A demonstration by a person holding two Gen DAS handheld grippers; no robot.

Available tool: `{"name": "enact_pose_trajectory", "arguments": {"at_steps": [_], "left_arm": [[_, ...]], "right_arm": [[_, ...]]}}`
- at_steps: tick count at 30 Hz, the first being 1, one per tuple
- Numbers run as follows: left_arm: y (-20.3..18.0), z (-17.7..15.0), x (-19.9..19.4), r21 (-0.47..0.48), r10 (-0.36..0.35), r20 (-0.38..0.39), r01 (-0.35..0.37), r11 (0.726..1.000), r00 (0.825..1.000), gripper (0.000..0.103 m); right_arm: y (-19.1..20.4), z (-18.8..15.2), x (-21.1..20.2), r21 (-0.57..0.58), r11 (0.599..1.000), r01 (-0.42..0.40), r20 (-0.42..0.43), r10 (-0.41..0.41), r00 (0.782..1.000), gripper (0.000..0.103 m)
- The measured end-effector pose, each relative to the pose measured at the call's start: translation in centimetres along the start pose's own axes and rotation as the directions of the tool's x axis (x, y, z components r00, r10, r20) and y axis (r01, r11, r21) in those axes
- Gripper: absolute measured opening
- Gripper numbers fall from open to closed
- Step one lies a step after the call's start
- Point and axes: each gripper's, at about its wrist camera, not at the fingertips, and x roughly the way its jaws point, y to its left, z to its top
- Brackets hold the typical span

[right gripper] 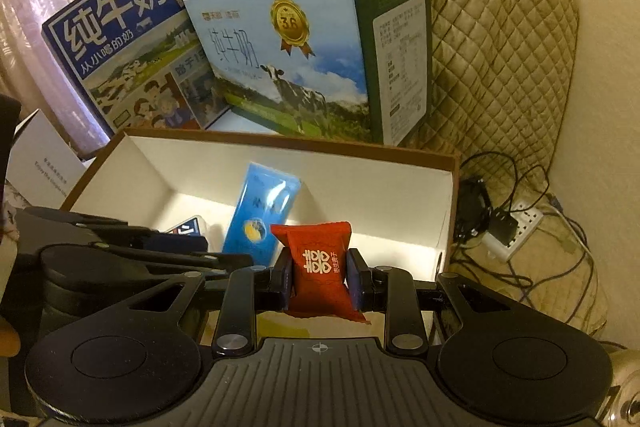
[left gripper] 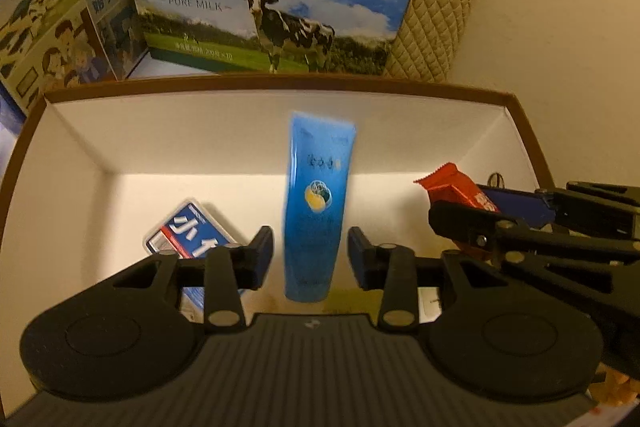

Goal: Organize objects
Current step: 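Lower the tube and packet into the brown box and open both tools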

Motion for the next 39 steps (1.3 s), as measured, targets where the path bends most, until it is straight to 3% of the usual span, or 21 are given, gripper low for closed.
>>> {"name": "enact_pose_trajectory", "arguments": {"at_steps": [13,15,19,23,30,39], "left_arm": [[2.3,-0.3,-0.5,-0.001,0.045,0.003,-0.045,0.999,0.999,0.052],[2.5,-0.3,-0.7,-0.001,0.055,0.004,-0.055,0.998,0.998,0.053],[2.7,-0.6,-1.4,-0.002,0.061,0.009,-0.061,0.998,0.998,0.064],[2.8,-0.9,-2.3,0.007,0.072,0.018,-0.072,0.997,0.997,0.065],[3.0,-1.7,-4.2,-0.008,0.083,0.035,-0.083,0.996,0.996,0.077],[3.3,-3.4,-8.4,-0.076,0.101,0.082,-0.095,0.993,0.991,0.083]], "right_arm": [[0.6,0.7,1.3,-0.037,0.999,0.007,0.010,-0.007,1.000,0.025],[0.6,0.9,1.3,-0.047,0.999,0.009,0.015,-0.008,1.000,0.027],[0.7,0.8,0.6,-0.071,0.997,0.003,0.024,-0.001,1.000,0.046],[0.9,0.4,-0.3,-0.084,0.996,-0.001,0.021,0.003,1.000,0.048],[1.5,-1.1,-2.3,-0.091,0.996,-0.016,0.013,0.018,1.000,0.052],[2.5,-3.1,-6.0,-0.061,0.998,-0.035,0.033,0.037,0.999,0.066]]}}
